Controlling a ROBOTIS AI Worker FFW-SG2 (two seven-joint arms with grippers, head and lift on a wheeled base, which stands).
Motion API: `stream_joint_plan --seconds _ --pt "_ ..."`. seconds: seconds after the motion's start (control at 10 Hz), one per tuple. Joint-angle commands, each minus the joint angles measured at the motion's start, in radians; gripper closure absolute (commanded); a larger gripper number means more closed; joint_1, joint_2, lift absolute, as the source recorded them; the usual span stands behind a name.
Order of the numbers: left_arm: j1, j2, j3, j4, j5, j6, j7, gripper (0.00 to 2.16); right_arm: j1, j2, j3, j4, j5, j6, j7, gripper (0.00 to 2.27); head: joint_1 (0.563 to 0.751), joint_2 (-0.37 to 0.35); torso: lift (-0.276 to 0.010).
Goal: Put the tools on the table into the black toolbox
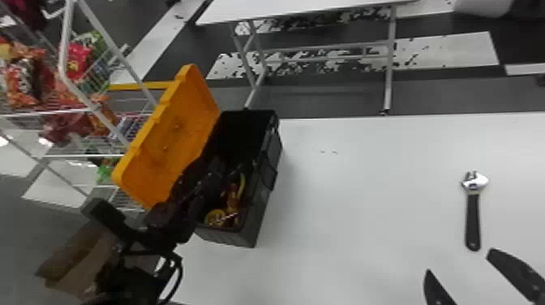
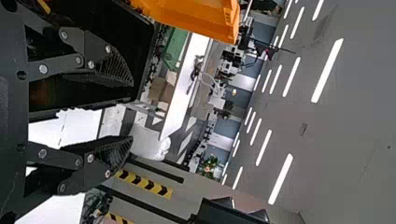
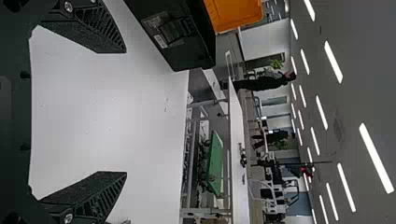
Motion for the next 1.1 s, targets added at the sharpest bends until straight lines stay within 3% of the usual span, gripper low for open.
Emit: stream_joint_plan --seconds 0.0,0.1,0.2,0.3,0.4,0.6,0.8,1.0 --pt "0.013 -0.005 -0.007 -0.012 0.001 0.000 -0.009 0.03 0.002 0.001 -0.008 0.001 -0.012 -0.001 0.000 0.08 0.695 0.350 -0.075" --pt "0.039 -0.005 -0.028 -0.021 -0.002 -0.055 -0.016 0.03 0.002 0.001 -0.015 0.001 -0.020 -0.001 -0.003 0.08 0.695 0.350 -0.075" --pt "0.079 -0.003 -0.076 -0.018 -0.019 -0.212 -0.006 0.03 0.002 0.001 -0.022 -0.004 -0.026 0.015 -0.011 0.09 0.695 0.350 -0.075" --pt "0.113 -0.003 -0.123 -0.015 -0.068 -0.347 0.014 0.03 -0.003 0.001 -0.024 -0.010 -0.027 0.036 -0.035 0.09 0.695 0.350 -0.075" --pt "0.138 -0.001 -0.150 -0.008 -0.095 -0.371 0.033 0.03 -0.012 0.001 -0.025 -0.021 -0.041 0.091 -0.058 0.09 0.695 0.350 -0.075" --pt "0.181 0.012 -0.219 0.037 -0.163 -0.503 0.133 0.03 -0.036 0.001 -0.030 -0.047 -0.043 0.223 -0.118 0.10 0.695 0.350 -0.075" --pt "0.219 0.023 -0.262 0.083 -0.197 -0.611 0.195 0.03 -0.082 0.001 -0.031 -0.073 -0.044 0.383 -0.176 0.11 0.695 0.320 -0.075" --pt "0.243 0.034 -0.278 0.103 -0.204 -0.648 0.214 0.03 -0.138 0.001 -0.028 -0.085 -0.044 0.506 -0.228 0.12 0.695 0.302 -0.075"
